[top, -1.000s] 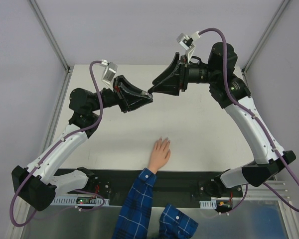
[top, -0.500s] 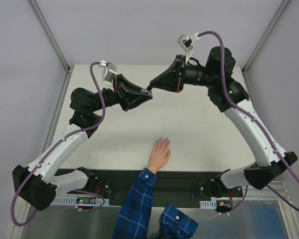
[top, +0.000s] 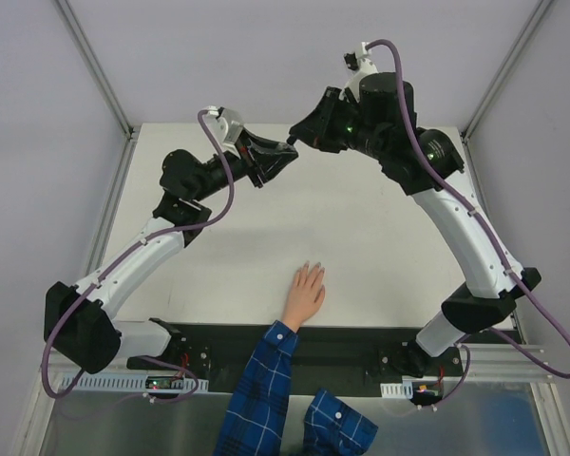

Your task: Paint the nails

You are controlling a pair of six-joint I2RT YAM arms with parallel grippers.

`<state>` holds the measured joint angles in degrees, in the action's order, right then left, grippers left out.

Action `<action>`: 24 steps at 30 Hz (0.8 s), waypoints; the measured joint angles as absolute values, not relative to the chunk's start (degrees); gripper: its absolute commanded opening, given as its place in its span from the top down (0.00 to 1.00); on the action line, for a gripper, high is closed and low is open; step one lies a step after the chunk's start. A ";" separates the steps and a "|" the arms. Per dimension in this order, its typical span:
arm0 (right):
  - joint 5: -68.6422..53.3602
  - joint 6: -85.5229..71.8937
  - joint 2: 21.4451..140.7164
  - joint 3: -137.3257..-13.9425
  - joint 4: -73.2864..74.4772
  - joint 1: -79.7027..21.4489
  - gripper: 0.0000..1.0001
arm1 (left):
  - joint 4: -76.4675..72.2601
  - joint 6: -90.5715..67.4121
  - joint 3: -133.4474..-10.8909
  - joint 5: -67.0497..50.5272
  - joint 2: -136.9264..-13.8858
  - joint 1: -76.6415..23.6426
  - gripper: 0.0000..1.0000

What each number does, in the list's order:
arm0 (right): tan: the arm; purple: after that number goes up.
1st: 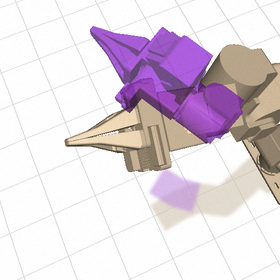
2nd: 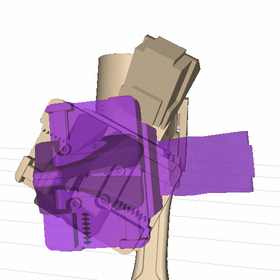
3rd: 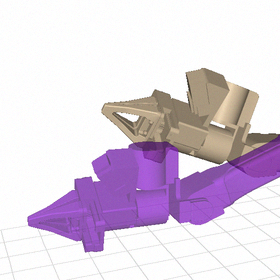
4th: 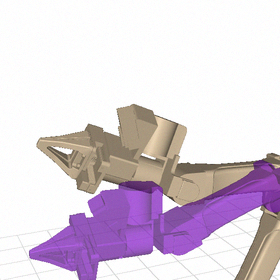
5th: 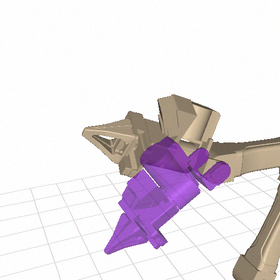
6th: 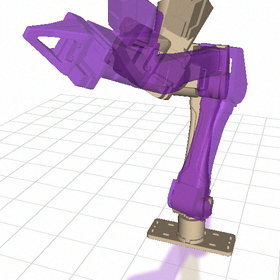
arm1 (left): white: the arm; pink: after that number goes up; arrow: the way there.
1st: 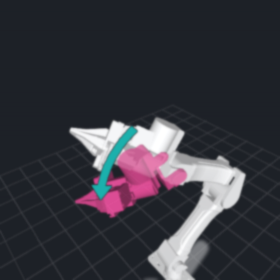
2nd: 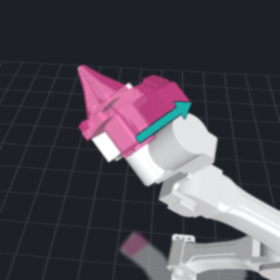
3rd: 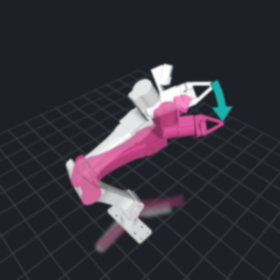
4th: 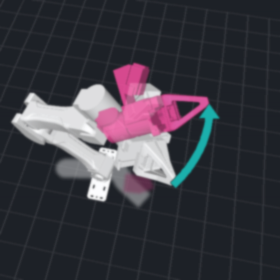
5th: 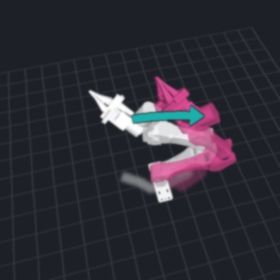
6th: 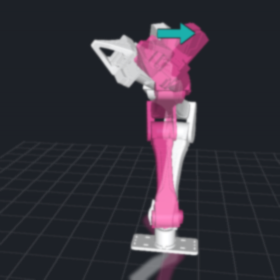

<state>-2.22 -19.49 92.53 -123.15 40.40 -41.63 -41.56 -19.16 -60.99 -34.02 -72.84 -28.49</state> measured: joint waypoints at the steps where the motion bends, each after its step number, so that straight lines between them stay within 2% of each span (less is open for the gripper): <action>1: -1.37 -19.66 92.47 -123.15 41.01 -41.85 0.68 | -40.99 -18.94 -60.93 -34.00 -72.82 -28.56 1.00; 2: -1.04 -19.68 92.33 -123.15 41.36 -42.06 0.61 | -40.73 -18.87 -60.86 -34.02 -72.71 -28.58 1.00; 3: -1.50 -19.88 92.27 -123.13 41.82 -42.30 0.45 | -40.73 -18.85 -60.77 -33.54 -72.58 -28.82 1.00; 5: -3.86 -18.57 92.03 -122.65 42.46 -42.98 0.34 | -40.23 -18.90 -60.16 -32.60 -71.57 -28.84 1.00; 6: -5.54 -17.65 91.88 -122.34 42.41 -43.16 0.23 | -39.90 -18.96 -59.55 -32.45 -70.74 -28.82 1.00; 8: -10.92 -14.57 91.59 -121.91 42.17 -42.74 0.14 | -38.41 -19.25 -58.00 -32.47 -68.18 -28.82 1.00; 9: -13.26 -13.65 91.33 -121.71 41.91 -42.19 0.05 | -37.34 -19.49 -57.54 -32.77 -66.85 -28.82 1.00; 10: -16.29 -11.97 90.85 -121.12 41.15 -41.25 0.02 | -36.32 -19.75 -57.41 -33.21 -65.87 -28.82 1.00; 17: -41.87 -0.23 85.95 -114.54 32.71 -35.57 0.00 | -31.05 -25.12 -57.23 -42.22 -60.23 -28.67 1.00; 20: -48.45 1.17 85.32 -112.33 28.12 -34.52 0.11 | -31.16 -28.60 -57.21 -45.65 -59.53 -28.38 1.00; 21: -50.26 1.02 85.19 -111.26 26.28 -34.17 0.20 | -31.51 -29.87 -57.19 -46.61 -59.48 -28.34 1.00; 24: -55.07 -0.82 85.41 -109.06 21.43 -33.56 0.25 | -32.47 -32.99 -57.19 -48.60 -59.51 -28.03 1.00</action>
<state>-55.07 -0.82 85.41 -109.06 21.43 -33.56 -32.47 -32.99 -57.19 -48.60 -59.51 -28.03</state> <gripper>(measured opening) 0.787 0.216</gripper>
